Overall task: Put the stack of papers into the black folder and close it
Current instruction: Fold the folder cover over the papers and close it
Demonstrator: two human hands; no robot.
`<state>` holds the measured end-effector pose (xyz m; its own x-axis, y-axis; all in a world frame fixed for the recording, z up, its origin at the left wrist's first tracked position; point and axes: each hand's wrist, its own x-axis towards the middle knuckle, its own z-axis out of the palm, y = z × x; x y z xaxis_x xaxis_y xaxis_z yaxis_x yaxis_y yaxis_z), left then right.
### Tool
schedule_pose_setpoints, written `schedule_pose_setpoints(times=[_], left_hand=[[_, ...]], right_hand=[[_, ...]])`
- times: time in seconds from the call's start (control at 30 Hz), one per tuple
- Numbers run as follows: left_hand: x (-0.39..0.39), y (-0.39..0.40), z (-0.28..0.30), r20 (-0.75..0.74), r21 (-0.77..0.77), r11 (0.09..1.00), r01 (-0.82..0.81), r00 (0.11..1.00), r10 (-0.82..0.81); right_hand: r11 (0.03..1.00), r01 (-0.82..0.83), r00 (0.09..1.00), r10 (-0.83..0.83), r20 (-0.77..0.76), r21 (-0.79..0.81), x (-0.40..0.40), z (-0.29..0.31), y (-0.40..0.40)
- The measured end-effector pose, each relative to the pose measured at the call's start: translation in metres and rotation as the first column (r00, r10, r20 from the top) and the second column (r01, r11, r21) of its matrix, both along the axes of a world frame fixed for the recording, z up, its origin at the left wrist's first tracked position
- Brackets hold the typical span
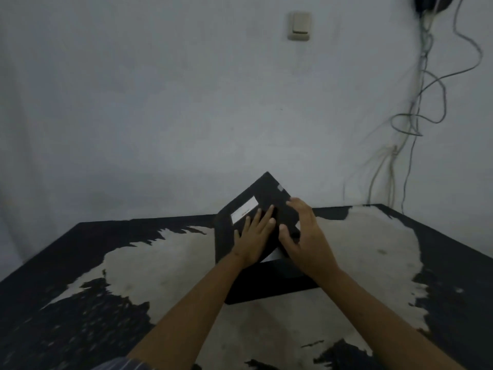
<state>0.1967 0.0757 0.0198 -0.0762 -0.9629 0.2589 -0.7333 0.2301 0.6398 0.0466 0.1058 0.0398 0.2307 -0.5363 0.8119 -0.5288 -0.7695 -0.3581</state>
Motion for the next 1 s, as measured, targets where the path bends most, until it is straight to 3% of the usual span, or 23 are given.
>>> schedule_pose_setpoints(times=[0.07,0.23,0.4,0.5,0.57,0.73,1.0], left_hand=[[-0.008,-0.008,-0.01,0.162,0.024,1.0,0.009,0.987,-0.013],[-0.03,-0.016,-0.03,0.381,0.097,0.995,0.007,0.923,-0.044],[-0.032,-0.025,-0.049,0.533,0.143,0.99,-0.001,0.843,-0.076],[-0.033,-0.029,-0.05,0.487,0.175,0.984,-0.033,0.872,-0.057],[-0.033,-0.03,-0.048,0.489,0.178,0.982,-0.061,0.871,-0.034],[-0.028,-0.037,-0.041,0.528,0.074,0.996,-0.041,0.849,-0.004],[-0.025,-0.034,-0.05,0.484,0.108,0.994,-0.009,0.874,-0.044]], right_hand=[[0.997,0.027,0.998,-0.031,0.049,0.066,-0.014,-0.018,-0.005],[0.973,0.055,0.986,-0.088,0.141,0.225,-0.039,-0.055,-0.013],[0.909,0.145,0.977,-0.193,0.088,0.391,-0.053,-0.086,-0.016],[0.885,0.278,0.956,-0.294,-0.014,0.374,-0.055,-0.084,-0.021],[0.847,0.36,0.933,-0.317,-0.172,0.392,-0.049,-0.078,-0.028],[0.729,0.527,0.772,-0.195,-0.604,0.437,-0.029,-0.07,-0.06],[0.669,0.558,0.69,-0.044,-0.723,0.491,-0.008,-0.048,-0.103]])
